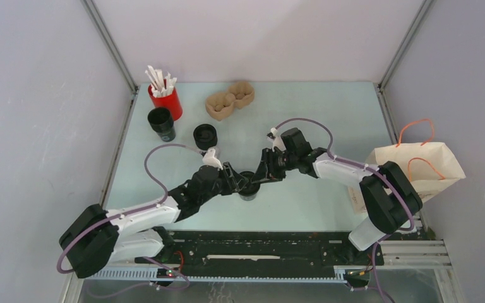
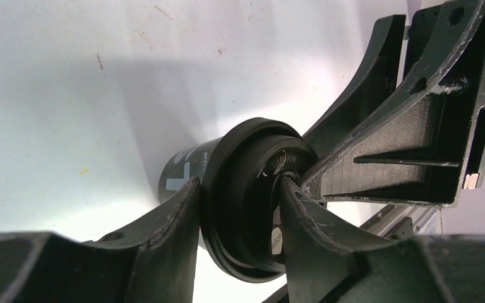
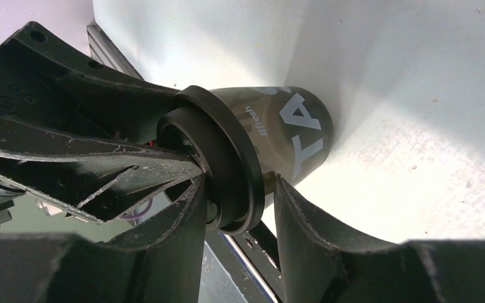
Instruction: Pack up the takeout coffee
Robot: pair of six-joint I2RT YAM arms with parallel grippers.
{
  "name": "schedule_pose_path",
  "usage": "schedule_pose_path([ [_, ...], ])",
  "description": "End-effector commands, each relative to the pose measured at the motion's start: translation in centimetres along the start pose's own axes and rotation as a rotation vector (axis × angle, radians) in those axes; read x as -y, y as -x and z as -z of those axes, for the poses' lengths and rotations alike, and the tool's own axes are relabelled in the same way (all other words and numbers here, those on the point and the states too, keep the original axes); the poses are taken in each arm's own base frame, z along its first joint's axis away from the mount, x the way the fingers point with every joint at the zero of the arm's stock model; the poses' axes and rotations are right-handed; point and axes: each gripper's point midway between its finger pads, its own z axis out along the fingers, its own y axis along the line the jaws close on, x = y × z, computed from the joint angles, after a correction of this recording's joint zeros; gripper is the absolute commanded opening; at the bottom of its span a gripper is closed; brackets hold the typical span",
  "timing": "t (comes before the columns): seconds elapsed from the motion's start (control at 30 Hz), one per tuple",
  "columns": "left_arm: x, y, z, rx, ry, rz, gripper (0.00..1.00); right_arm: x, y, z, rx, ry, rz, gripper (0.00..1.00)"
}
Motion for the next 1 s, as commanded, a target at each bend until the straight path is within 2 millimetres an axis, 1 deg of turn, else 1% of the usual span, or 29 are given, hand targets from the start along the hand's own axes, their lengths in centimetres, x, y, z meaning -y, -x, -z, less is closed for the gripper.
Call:
schedule_pose_path([
  [0.0,-5.8,-7.5,3.3,-0.333,0.182,-0.124,0.51,6.2,-3.3,-0.9,-0.076,-0.275,0.026,0.50],
  [0.07,-4.3,-6.8,3.5,-0.323,0.127,-0.101,0.52,4.8,-2.4,-0.4,-0.061,-0.228,0.031,0.51],
  [0.13,-3.5,-5.9,3.6,-0.303,0.100,-0.089,0.55,3.8,-1.6,-0.1,-0.055,-0.198,0.041,0.52],
  [0.23,-2.9,-4.6,3.7,-0.279,0.078,-0.083,0.58,3.4,-0.9,0.0,-0.067,-0.186,0.040,0.53],
  [0.33,-2.3,-3.4,3.6,-0.263,0.056,-0.076,0.65,2.9,-0.5,0.3,-0.065,-0.167,0.037,0.57],
  [0.37,-2.2,-2.9,3.6,-0.256,0.051,-0.072,0.68,2.7,-0.3,0.4,-0.062,-0.165,0.039,0.60],
  [0.47,-2.0,-2.4,3.6,-0.253,0.020,-0.047,0.82,2.2,0.0,0.8,-0.067,-0.145,0.036,0.67],
  [0.53,-2.0,-1.9,3.6,-0.245,-0.006,-0.013,0.87,1.7,0.1,1.0,-0.072,-0.130,0.035,0.74],
  [0.63,-2.1,-1.1,3.7,-0.227,-0.032,0.014,0.91,0.8,0.2,1.2,-0.075,-0.090,0.037,0.83],
  [0.7,-1.7,-0.5,3.8,-0.221,-0.059,0.027,0.94,0.4,0.4,1.2,-0.076,-0.062,0.030,0.86],
  [0.77,-1.2,0.0,3.8,-0.222,-0.089,0.041,0.96,0.0,0.7,1.3,-0.080,-0.037,0.022,0.88],
  [0.8,-0.4,0.8,3.7,-0.205,-0.121,0.045,0.97,-0.1,1.1,1.4,-0.075,-0.026,0.019,0.89],
  [0.83,0.0,1.0,3.6,-0.205,-0.144,0.054,0.98,-0.4,1.3,1.5,-0.073,-0.013,0.018,0.89],
  [0.9,0.9,1.4,3.6,-0.208,-0.190,0.074,1.00,-1.0,1.7,1.9,-0.067,0.019,0.013,0.95],
  [0.93,1.0,1.5,3.6,-0.207,-0.203,0.084,1.00,-1.4,1.8,2.0,-0.066,0.035,0.017,0.98],
  [0.97,1.0,1.5,3.6,-0.207,-0.207,0.090,1.00,-1.7,1.7,2.1,-0.068,0.049,0.021,0.99],
])
